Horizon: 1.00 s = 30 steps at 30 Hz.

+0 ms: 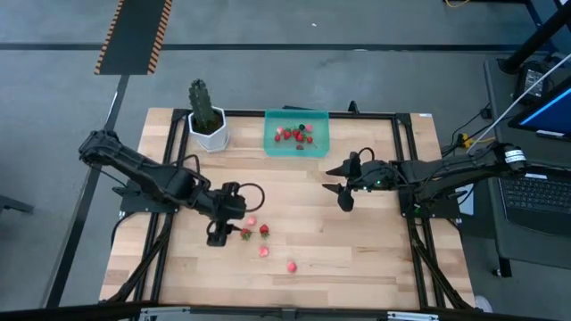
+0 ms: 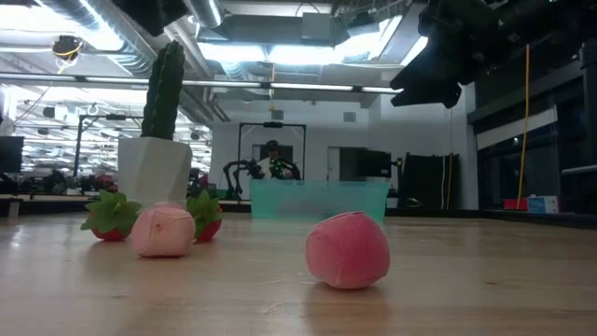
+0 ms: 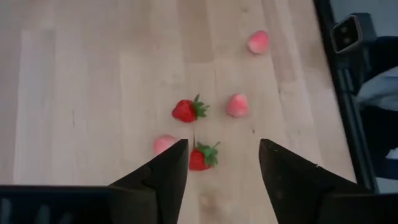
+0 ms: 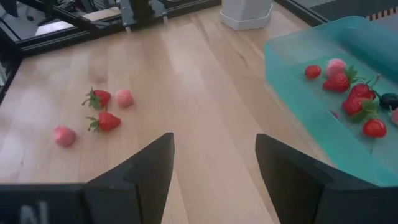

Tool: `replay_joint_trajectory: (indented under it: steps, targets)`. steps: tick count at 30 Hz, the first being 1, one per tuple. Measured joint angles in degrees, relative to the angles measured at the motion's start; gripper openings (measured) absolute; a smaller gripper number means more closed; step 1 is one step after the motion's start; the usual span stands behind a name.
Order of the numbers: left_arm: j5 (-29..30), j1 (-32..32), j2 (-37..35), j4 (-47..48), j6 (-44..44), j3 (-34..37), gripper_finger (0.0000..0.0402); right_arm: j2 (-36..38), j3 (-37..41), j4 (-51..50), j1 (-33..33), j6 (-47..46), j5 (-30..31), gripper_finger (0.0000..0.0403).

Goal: Pick and placing Produce into tupperware
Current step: Put the strawberry into the container

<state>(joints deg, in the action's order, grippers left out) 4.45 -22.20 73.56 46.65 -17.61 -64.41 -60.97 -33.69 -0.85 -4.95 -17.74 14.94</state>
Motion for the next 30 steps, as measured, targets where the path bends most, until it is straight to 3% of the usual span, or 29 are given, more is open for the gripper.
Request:
replay_joint_trajectory:
  steps: [11,19,25,30]
  targets:
    - [2.5,-1.7,0.0,1.4,-10.7,0.8,0.0238,0.0,0.0,-0.2,0.0,0.2,0.0,0.0228]
    - [5.5,-3.5,0.0,4.1,-13.7,1.3,0.0238,0.0,0.0,-0.2,0.0,3.0,0.0,0.0228]
    - [8.2,-7.0,0.0,1.9,-17.6,6.5,0.0237,0.0,0.0,-0.3,0.0,2.8,0.0,0.0228]
    - [10.9,-10.4,0.1,-9.4,-21.2,14.8,0.0237,0.0,0.0,-0.3,0.0,2.7,0.0,0.0228]
